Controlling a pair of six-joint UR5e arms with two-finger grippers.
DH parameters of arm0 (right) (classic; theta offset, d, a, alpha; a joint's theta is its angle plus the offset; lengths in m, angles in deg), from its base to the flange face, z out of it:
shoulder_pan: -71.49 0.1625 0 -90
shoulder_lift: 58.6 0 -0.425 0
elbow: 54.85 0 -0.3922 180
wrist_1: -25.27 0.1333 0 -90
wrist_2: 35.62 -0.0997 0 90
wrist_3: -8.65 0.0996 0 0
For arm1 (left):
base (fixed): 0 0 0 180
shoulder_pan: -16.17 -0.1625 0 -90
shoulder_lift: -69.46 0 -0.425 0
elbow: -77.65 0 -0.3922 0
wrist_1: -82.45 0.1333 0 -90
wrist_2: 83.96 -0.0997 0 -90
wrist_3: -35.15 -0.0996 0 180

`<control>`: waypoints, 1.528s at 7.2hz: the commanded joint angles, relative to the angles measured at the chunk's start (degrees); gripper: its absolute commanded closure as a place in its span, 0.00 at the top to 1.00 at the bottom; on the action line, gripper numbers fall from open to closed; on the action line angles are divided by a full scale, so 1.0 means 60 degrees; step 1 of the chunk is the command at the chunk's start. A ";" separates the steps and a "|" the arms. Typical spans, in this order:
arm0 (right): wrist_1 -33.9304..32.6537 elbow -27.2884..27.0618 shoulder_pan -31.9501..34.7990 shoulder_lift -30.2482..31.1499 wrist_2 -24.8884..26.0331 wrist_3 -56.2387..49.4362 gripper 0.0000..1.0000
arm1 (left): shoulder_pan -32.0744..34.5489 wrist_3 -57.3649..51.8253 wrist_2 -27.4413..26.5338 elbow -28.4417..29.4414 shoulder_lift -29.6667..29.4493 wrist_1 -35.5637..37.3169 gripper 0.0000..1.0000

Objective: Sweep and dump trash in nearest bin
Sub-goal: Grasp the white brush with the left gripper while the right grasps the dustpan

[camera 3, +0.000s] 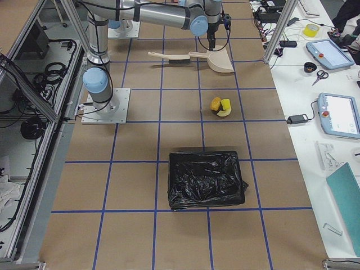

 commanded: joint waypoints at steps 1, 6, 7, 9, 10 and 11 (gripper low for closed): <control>-0.0145 0.0194 0.0597 -0.0636 0.0330 -0.0155 1.00 | 0.0890 0.0585 0.0938 -0.0846 0.0000 0.0949 1.00; -0.1255 -0.1489 0.0995 -0.0681 0.0494 -0.1021 0.97 | 0.2590 0.2844 0.1102 -0.2696 -0.0379 0.3373 0.97; -0.1274 -0.1521 0.1388 -0.0695 0.0508 -0.0862 0.97 | 0.2781 0.3019 0.1103 -0.2696 -0.0584 0.3547 0.94; -0.1303 -0.1594 0.1568 -0.0710 0.1031 -0.1195 0.90 | 0.3162 0.3253 0.1103 -0.2696 -0.1038 0.3941 0.93; -0.1303 -0.1638 0.1568 -0.0725 0.1253 -0.1356 0.87 | 0.3338 0.3560 0.1117 -0.2696 -0.1243 0.4031 0.93; -0.1303 -0.1740 0.1568 -0.0725 0.1284 -0.1329 0.87 | 0.3470 0.3592 0.1089 -0.2696 -0.1463 0.4177 0.90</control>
